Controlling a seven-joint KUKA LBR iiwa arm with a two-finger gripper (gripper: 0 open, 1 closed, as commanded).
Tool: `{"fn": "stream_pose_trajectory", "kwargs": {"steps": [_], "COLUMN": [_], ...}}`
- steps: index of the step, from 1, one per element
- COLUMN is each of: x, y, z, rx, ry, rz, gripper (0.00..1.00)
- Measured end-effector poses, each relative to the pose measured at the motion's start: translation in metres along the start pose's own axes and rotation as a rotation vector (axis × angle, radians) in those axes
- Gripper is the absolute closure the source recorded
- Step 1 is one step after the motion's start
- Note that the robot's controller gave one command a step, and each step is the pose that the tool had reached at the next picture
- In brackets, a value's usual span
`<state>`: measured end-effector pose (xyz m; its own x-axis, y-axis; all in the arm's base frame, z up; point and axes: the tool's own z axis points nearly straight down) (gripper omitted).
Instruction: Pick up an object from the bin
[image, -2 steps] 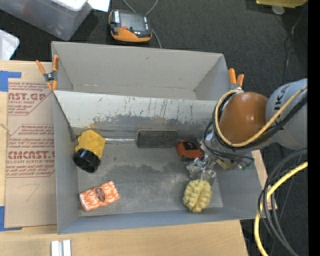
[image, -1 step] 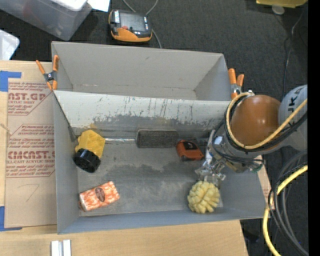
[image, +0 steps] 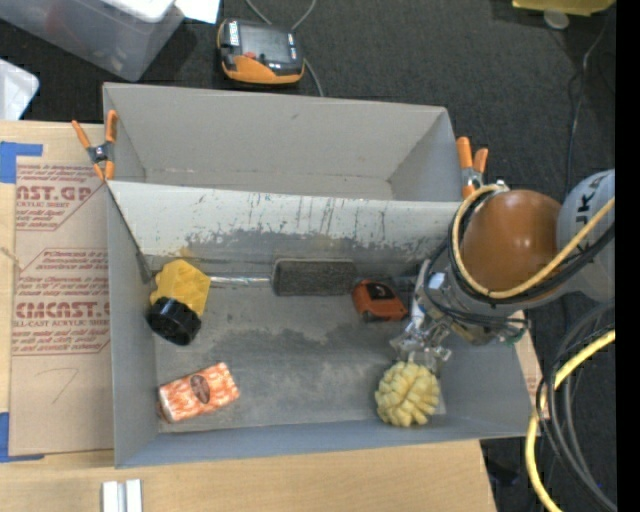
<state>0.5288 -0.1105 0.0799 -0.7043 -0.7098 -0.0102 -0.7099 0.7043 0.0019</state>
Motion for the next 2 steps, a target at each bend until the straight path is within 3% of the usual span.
{"fn": "stream_pose_trajectory", "kwargs": {"steps": [2], "x": [0.0057], "y": [-0.0015], "z": [-0.0112], "rx": [-0.001], "ry": [-0.002], "rz": [0.015], "gripper": [1.00]}}
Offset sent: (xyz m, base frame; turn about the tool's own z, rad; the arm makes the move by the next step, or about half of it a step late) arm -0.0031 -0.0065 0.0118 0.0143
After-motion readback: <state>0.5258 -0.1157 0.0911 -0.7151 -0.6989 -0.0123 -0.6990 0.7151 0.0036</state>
